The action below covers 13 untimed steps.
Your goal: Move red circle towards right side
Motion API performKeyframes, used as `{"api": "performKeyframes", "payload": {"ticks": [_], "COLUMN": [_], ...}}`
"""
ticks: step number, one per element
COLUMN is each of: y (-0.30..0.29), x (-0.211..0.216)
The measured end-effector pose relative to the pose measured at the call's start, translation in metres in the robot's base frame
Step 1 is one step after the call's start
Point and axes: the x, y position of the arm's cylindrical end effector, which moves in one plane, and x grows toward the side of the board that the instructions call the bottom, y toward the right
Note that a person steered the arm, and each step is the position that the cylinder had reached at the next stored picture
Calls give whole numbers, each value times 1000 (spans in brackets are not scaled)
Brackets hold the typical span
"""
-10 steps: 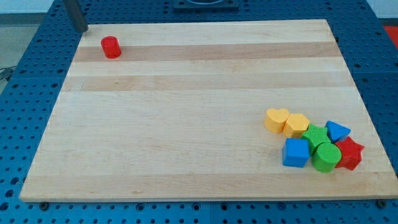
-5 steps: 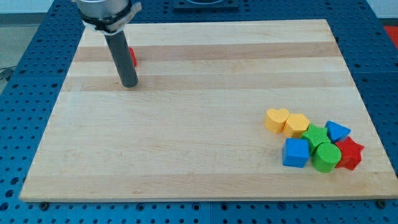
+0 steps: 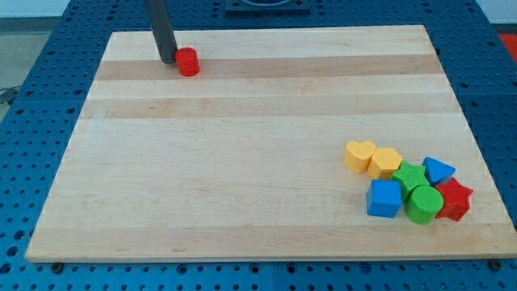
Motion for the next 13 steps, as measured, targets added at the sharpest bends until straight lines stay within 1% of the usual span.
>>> {"api": "performKeyframes", "payload": {"ticks": [2, 3, 4, 5, 6, 7, 8, 9, 10, 11, 12, 13], "y": [112, 162, 149, 111, 83, 70, 70, 70, 45, 20, 88, 105], "x": [136, 184, 193, 183, 138, 64, 15, 15, 15, -12, -21, -8]}}
